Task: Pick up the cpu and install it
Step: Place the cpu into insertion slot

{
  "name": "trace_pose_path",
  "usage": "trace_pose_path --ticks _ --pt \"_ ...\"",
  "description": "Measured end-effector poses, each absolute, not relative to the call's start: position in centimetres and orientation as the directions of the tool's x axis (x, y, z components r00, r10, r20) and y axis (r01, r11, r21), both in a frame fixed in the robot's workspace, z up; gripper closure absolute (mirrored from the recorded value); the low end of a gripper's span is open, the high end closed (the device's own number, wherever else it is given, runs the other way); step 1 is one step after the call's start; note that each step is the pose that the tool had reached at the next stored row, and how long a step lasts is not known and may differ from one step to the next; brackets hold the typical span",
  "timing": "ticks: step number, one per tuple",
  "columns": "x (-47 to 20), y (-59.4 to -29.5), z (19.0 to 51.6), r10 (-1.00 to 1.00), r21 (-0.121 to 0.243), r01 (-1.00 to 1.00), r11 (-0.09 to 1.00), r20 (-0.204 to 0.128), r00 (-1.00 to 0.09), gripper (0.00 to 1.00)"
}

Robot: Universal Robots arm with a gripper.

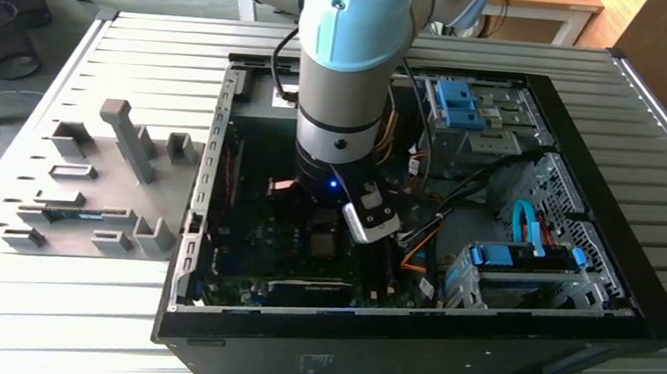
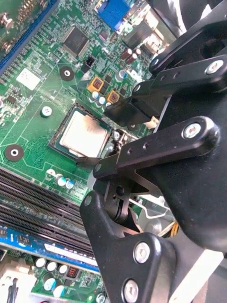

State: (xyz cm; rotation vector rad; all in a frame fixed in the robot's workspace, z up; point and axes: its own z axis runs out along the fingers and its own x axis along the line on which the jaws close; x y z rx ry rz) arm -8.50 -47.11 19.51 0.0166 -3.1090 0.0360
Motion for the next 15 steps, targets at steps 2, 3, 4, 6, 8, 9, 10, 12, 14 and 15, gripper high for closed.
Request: trace_pose_path --ticks 2,3,4,6,8,9,10,12,14,15 --pt "-8.3 -47.2 19.5 -0.01 -0.023 -0.011 1.0 0.038 -0.999 0.47" --pt "-8.2 -47.4 19.5 -0.01 -0.023 -0.011 1.0 0.041 -0.999 0.47" --pt "-8.2 -47.6 19.5 -0.01 -0.023 -0.011 1.0 0.042 -0.999 0.47" --pt "-8.2 -48.0 19.5 -0.01 -0.023 -0.011 1.0 0.042 -0.999 0.47" --pt "-8.2 -48.5 19.5 -0.01 -0.023 -0.011 1.0 0.042 -0.999 0.47" --pt "-8.2 -48.7 19.5 -0.01 -0.023 -0.011 1.0 0.042 -0.999 0.47" --pt "-8.2 -48.8 19.4 -0.01 -0.023 -0.011 1.0 0.043 -0.999 0.47" --pt "-8.2 -48.9 19.4 -0.01 -0.023 -0.011 1.0 0.043 -0.999 0.47" --pt "-8.2 -48.9 19.3 -0.01 -0.023 -0.011 1.0 0.043 -0.999 0.47" --pt "-8.2 -49.0 19.3 -0.01 -0.023 -0.011 1.0 0.043 -0.999 0.47"
